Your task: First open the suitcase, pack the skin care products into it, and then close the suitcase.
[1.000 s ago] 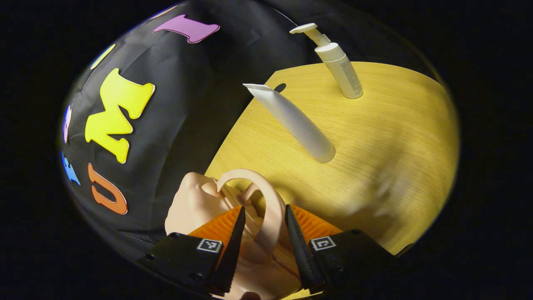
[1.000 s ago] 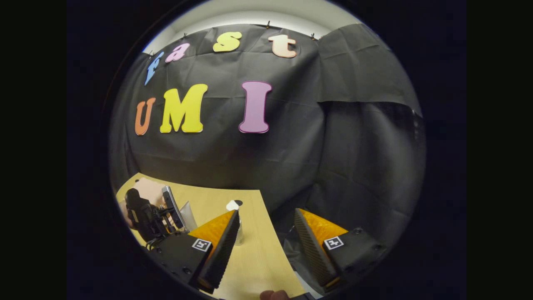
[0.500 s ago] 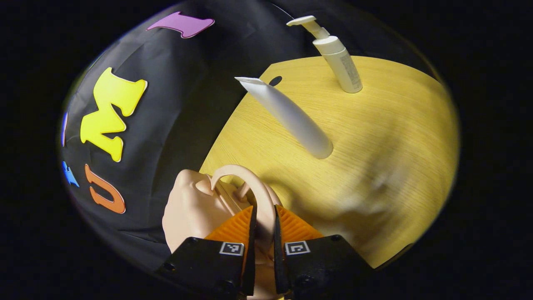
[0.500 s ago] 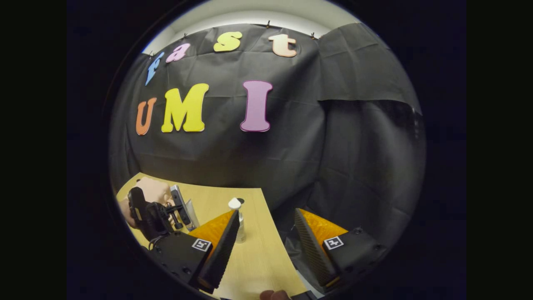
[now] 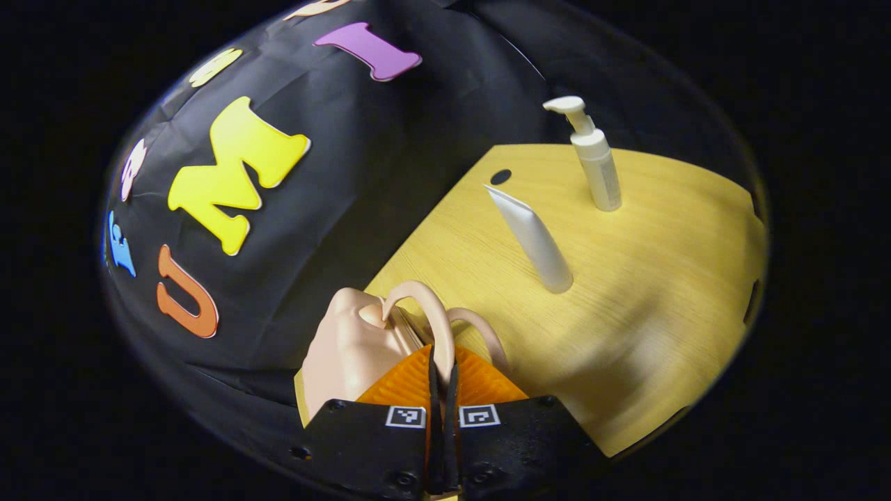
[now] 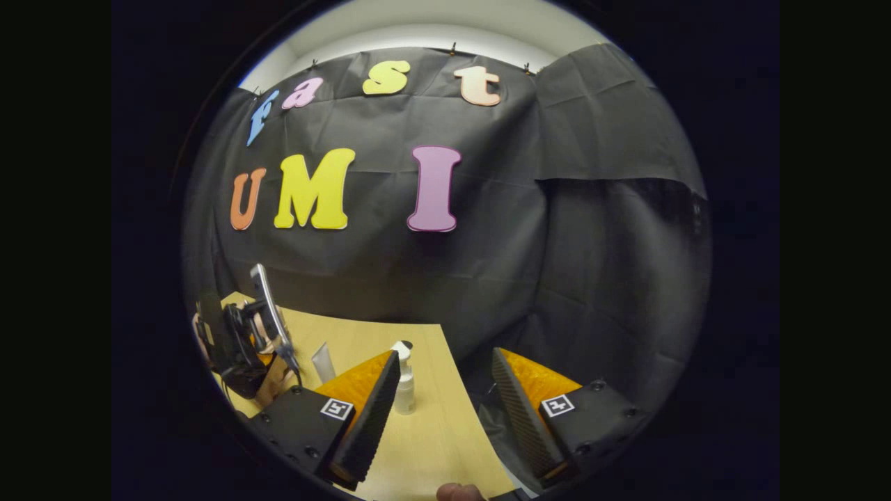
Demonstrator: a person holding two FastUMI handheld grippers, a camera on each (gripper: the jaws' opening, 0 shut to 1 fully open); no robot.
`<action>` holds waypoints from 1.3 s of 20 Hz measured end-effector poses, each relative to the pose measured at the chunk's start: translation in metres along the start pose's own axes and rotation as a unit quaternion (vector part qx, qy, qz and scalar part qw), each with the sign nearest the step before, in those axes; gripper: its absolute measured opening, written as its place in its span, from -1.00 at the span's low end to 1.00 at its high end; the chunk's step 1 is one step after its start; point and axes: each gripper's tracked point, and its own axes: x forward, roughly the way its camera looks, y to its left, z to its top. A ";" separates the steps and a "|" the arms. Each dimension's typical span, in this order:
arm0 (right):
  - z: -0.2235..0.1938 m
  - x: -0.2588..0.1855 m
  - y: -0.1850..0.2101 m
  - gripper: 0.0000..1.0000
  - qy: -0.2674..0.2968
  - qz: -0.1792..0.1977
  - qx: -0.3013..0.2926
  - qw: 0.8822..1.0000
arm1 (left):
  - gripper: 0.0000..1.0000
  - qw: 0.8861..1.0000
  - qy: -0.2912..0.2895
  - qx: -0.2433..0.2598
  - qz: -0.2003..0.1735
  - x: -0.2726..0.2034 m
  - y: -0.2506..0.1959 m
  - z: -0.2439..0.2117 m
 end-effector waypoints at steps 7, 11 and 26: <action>0.020 -0.001 0.043 0.58 -0.020 0.039 -0.015 0.999 | -0.94 0.987 -0.074 -0.127 0.067 -0.046 0.104 0.009; 0.033 -0.004 0.066 0.59 -0.027 0.052 -0.015 0.998 | -0.94 0.960 -0.119 -0.228 0.110 -0.080 0.178 -0.014; 0.054 -0.022 0.145 0.58 -0.040 0.074 -0.088 0.993 | -0.94 0.876 -0.100 -0.419 0.219 -0.036 0.349 -0.284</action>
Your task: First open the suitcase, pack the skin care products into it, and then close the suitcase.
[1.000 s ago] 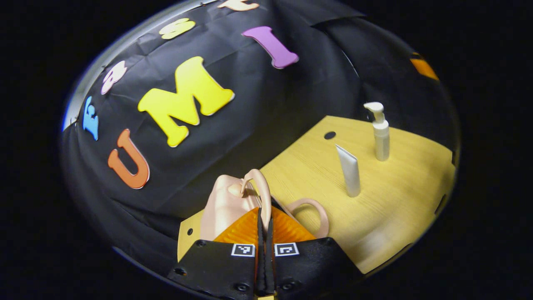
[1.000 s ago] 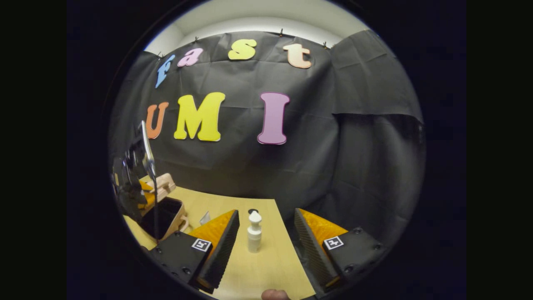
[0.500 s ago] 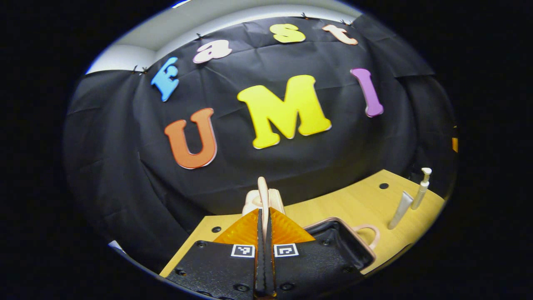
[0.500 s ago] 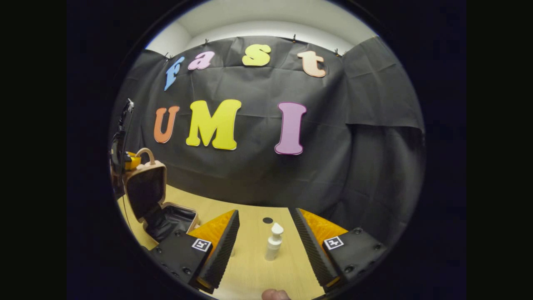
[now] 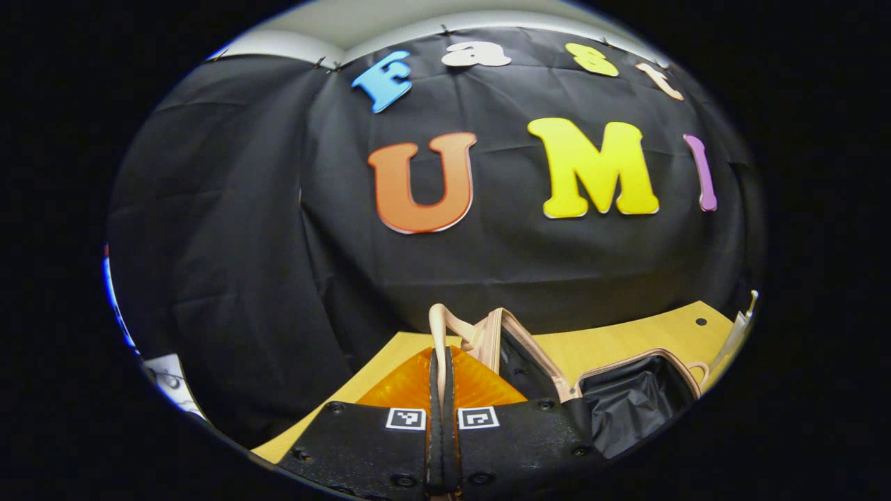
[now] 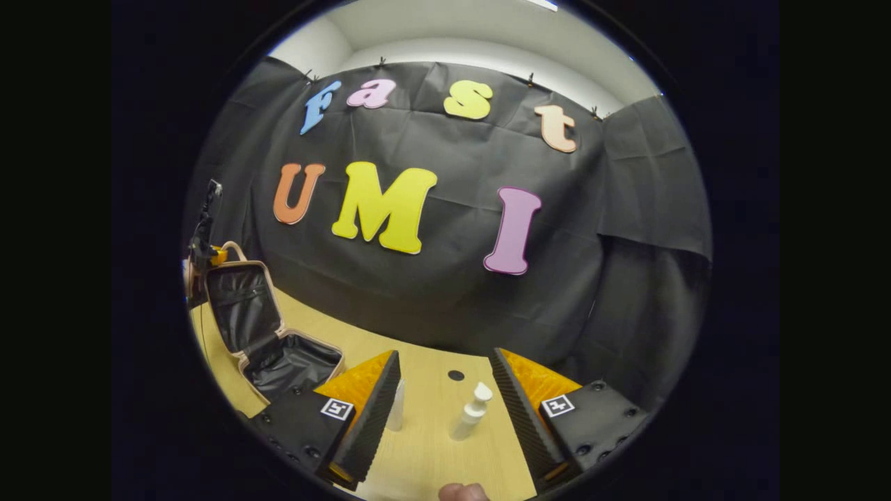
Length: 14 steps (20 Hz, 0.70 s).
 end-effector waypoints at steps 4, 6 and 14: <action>-0.008 0.005 0.017 0.59 0.026 0.007 -0.013 1.000 | -0.94 0.996 0.066 -0.067 0.006 0.027 0.040 -0.081; -0.008 0.005 0.023 0.58 0.029 0.011 -0.028 0.999 | -0.94 0.988 0.101 -0.115 0.001 0.043 0.046 -0.119; -0.024 0.018 0.031 0.58 0.061 0.017 -0.029 0.998 | -0.72 0.973 0.168 -0.156 0.000 0.047 0.058 -0.192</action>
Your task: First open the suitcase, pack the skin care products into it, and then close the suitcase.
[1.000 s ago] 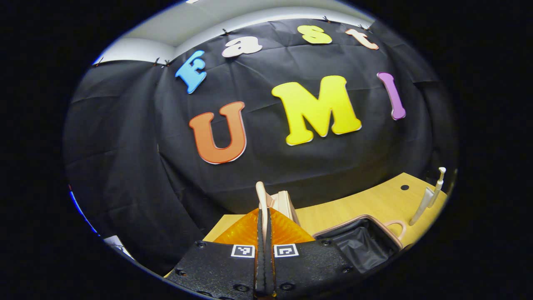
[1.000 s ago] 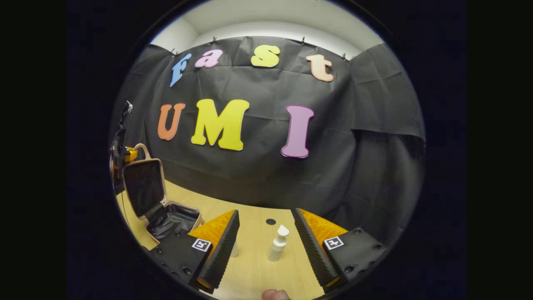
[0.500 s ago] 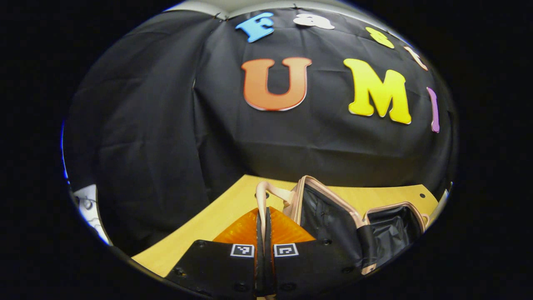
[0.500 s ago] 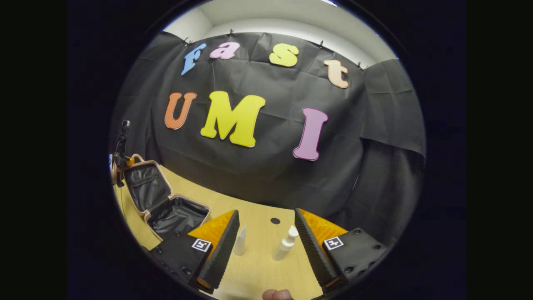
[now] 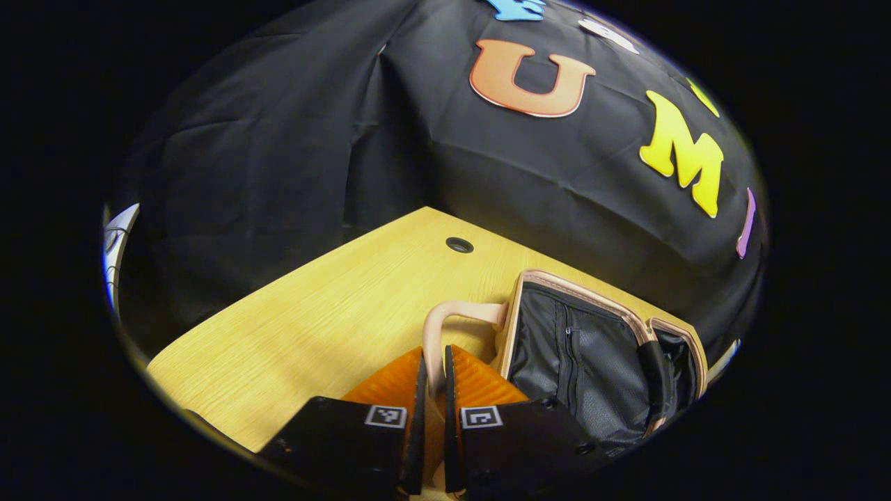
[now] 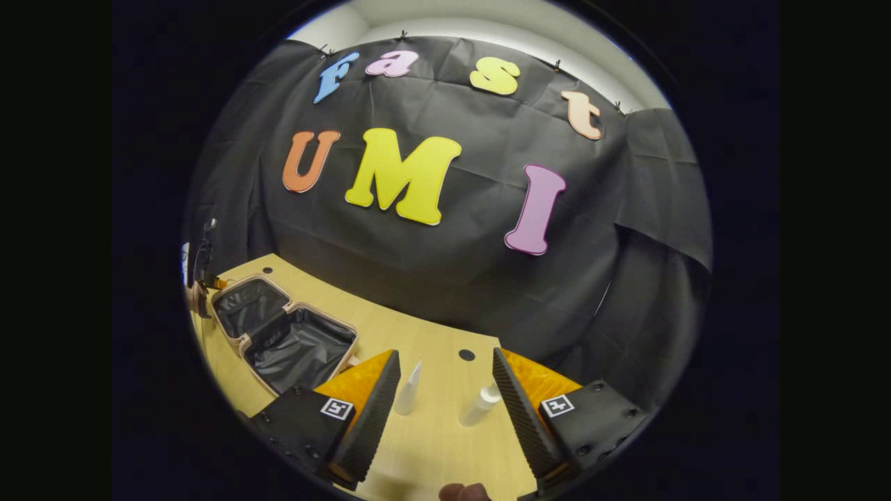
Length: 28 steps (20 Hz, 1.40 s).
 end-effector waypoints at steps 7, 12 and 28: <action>0.005 0.010 0.001 0.58 -0.014 0.011 0.035 0.999 | 0.94 0.996 -0.048 0.070 0.014 -0.060 -0.045 0.046; -0.006 0.009 -0.015 0.58 -0.024 0.019 0.074 0.997 | 0.96 0.986 -0.123 0.112 0.002 -0.141 -0.148 0.082; -0.083 -0.002 -0.124 0.58 0.011 0.002 0.120 0.993 | 0.96 0.963 -0.067 0.176 -0.195 -0.250 -0.491 -0.088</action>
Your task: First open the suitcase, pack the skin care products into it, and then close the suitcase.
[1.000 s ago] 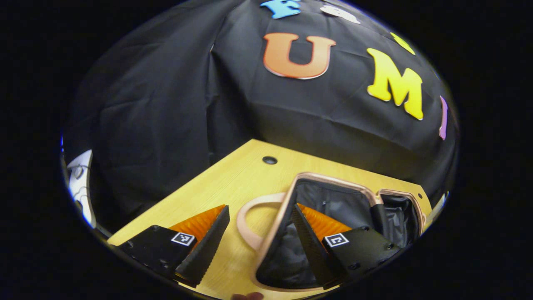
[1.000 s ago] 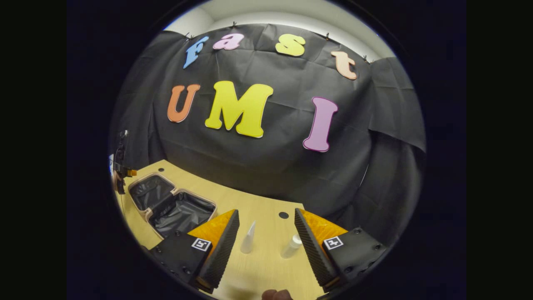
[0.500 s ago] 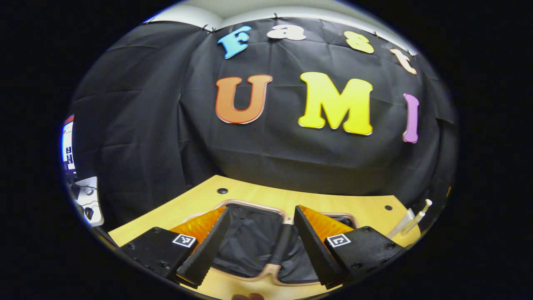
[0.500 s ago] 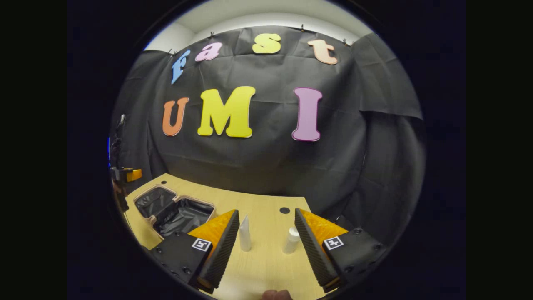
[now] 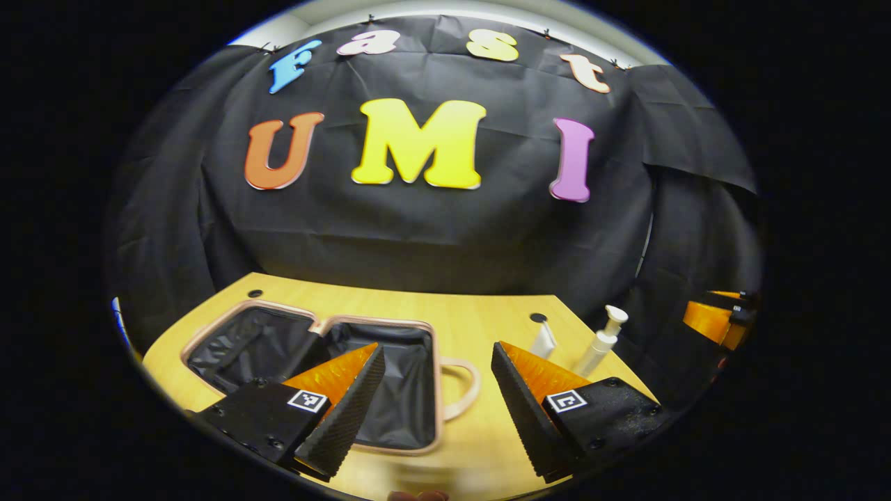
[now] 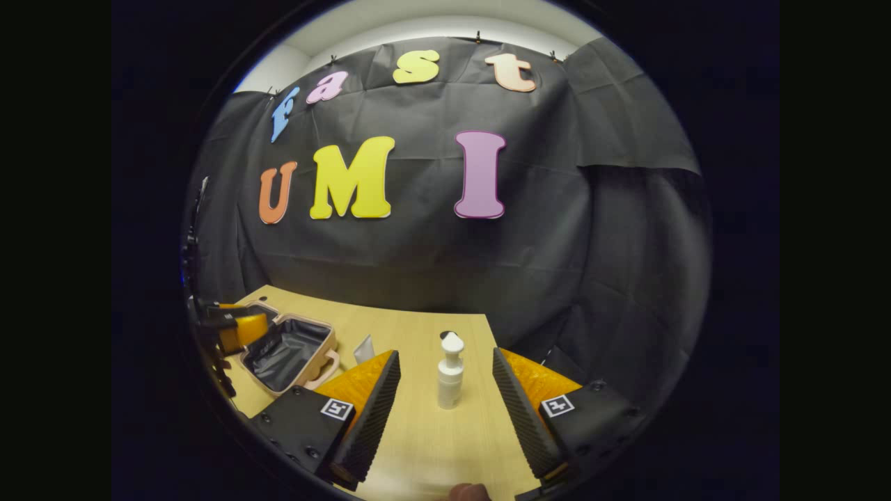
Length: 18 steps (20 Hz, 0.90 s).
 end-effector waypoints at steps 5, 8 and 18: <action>-0.026 -0.004 -0.039 0.58 0.035 -0.018 -0.006 0.999 | 0.96 0.997 0.010 0.042 -0.071 0.034 -0.078 -0.031; -0.044 -0.006 -0.061 0.58 0.059 -0.028 -0.012 0.998 | 0.96 0.996 0.029 0.035 -0.072 0.064 -0.098 -0.057; -0.088 0.014 -0.099 0.59 0.114 -0.033 0.004 0.993 | 0.97 0.995 0.097 0.020 -0.022 0.153 -0.096 -0.135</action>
